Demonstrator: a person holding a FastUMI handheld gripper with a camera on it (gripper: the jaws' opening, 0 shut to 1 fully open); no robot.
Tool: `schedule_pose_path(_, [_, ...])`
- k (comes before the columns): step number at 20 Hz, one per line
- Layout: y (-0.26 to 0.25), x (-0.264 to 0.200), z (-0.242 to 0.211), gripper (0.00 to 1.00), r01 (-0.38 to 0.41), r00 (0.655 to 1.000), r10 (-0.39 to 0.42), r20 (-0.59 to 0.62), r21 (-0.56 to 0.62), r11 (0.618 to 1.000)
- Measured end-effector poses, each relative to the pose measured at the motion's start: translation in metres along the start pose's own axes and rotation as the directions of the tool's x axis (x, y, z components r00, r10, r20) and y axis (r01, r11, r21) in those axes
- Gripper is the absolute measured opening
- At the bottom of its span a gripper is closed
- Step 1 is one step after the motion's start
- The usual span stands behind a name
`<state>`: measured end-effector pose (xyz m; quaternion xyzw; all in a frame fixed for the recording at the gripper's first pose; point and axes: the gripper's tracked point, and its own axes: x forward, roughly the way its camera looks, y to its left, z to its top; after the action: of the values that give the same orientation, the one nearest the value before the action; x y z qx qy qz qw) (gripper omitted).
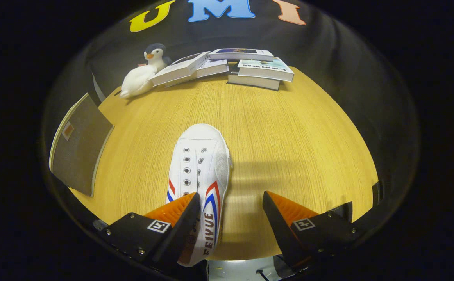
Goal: Open the storage box then place both shoes into the box .Put the left shoe in first, then the right shoe, with the right side of both shoes facing outward in a uniform manner.
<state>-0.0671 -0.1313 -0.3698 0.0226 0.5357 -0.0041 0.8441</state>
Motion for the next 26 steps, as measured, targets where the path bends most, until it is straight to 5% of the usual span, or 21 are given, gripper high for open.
schedule_pose_path(5, [0.012, 0.006, -0.003, 0.89, -0.069, 0.997, 0.069, -0.026, 0.017, 0.997])
schedule_pose_path(8, [0.018, 0.005, -0.003, 0.56, -0.082, 0.996, 0.082, -0.042, -0.003, 0.997])
schedule_pose_path(10, [0.022, -0.006, 0.001, 0.56, -0.079, 0.996, 0.078, -0.041, -0.013, 0.997])
schedule_pose_path(11, [0.021, 0.009, -0.005, 0.36, -0.078, 0.996, 0.077, -0.048, -0.024, 0.997])
schedule_pose_path(14, [0.009, 0.011, -0.001, 0.35, -0.009, 1.0, 0.009, -0.003, 0.013, 1.0])
schedule_pose_path(15, [0.01, 0.007, 0.001, 0.01, -0.011, 1.0, 0.011, -0.011, 0.047, 0.999])
schedule_pose_path(19, [0.023, -0.003, -0.003, 0.0, -0.068, 0.998, 0.07, -0.001, 0.225, 0.972])
schedule_pose_path(22, [0.044, -0.01, -0.003, 0.0, -0.157, 0.985, 0.17, 0.01, 0.429, 0.89])
schedule_pose_path(24, [0.058, -0.015, 0.001, 0.0, -0.21, 0.975, 0.221, 0.035, 0.487, 0.848])
schedule_pose_path(26, [0.07, -0.022, 0.004, 0.0, -0.227, 0.971, 0.236, 0.043, 0.48, 0.847])
